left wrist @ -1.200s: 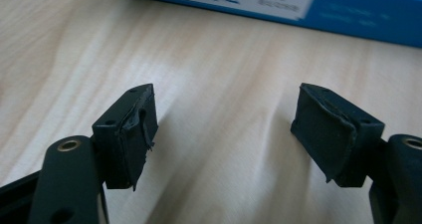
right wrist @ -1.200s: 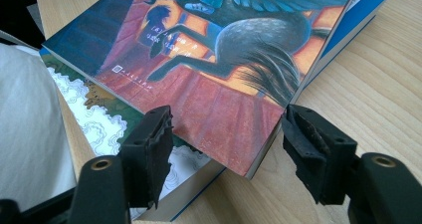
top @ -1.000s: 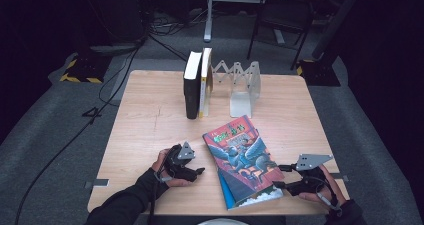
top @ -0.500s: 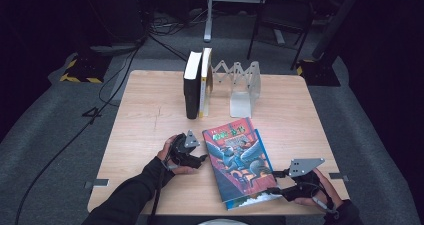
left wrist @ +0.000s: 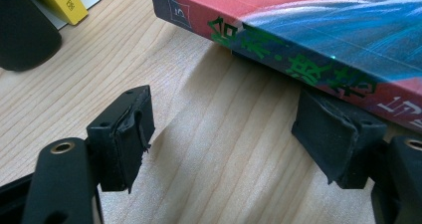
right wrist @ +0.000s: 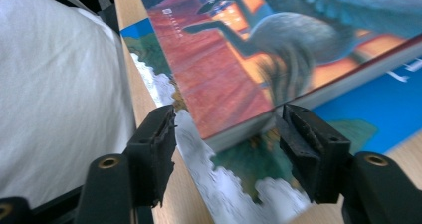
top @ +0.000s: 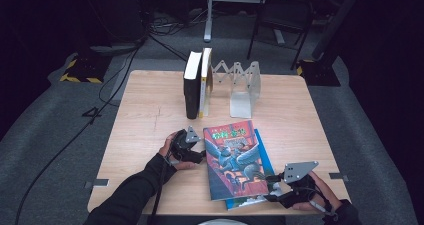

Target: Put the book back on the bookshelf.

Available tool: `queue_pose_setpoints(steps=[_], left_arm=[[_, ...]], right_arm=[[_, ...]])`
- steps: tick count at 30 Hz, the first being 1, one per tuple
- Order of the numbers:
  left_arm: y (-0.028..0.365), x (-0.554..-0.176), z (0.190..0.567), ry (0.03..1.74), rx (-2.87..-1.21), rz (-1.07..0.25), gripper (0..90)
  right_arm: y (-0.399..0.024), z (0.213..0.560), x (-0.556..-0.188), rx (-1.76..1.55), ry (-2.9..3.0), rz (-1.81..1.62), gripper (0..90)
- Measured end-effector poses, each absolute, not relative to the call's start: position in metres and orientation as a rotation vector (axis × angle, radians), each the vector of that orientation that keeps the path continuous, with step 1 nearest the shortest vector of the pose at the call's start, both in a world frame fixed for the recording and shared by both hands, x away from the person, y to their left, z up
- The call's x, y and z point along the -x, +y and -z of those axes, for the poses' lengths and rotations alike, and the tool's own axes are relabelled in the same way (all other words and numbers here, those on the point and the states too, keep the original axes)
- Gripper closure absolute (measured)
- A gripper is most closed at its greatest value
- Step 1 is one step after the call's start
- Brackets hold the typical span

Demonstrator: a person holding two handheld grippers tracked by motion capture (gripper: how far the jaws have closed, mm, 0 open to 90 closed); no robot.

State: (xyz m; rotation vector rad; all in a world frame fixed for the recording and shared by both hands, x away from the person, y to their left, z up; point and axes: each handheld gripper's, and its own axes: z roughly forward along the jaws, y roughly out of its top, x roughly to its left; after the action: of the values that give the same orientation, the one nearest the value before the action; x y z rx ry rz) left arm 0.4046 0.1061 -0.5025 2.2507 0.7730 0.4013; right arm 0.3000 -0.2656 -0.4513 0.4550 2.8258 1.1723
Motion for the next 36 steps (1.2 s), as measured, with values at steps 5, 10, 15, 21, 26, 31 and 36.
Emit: queue_pose_setpoints(steps=[5, 10, 15, 21, 26, 31, 36], left_arm=[[0.106, -0.404, 0.502, 0.769, -2.252, -0.422, 24.4], [0.107, -0.404, 0.502, 0.771, -2.244, -0.431, 24.5], [0.107, -0.404, 0.501, 0.772, -2.245, -0.43, 24.5], [0.105, -0.41, 0.502, 0.78, -2.248, -0.42, 24.6], [0.104, -0.412, 0.502, 0.778, -2.249, -0.422, 25.2], [0.102, -0.413, 0.501, 0.726, -2.262, -0.397, 36.0], [0.1, -0.416, 0.5, 0.717, -2.273, -0.391, 39.2]], right_arm=[[-0.272, 0.445, -0.304, -0.477, 2.799, -1.178, 37.8], [-0.266, 0.441, -0.312, -0.559, 2.751, -1.178, 37.2], [-0.251, 0.445, -0.329, -0.688, 2.719, -1.155, 34.9], [-0.24, 0.452, -0.346, -0.828, 2.733, -1.114, 29.0], [-0.241, 0.457, -0.356, -0.892, 2.803, -1.138, 26.9], [-0.236, 0.454, -0.364, -0.871, 2.882, -1.091, 26.1], [-0.235, 0.455, -0.364, -0.838, 2.866, -1.104, 24.4]])
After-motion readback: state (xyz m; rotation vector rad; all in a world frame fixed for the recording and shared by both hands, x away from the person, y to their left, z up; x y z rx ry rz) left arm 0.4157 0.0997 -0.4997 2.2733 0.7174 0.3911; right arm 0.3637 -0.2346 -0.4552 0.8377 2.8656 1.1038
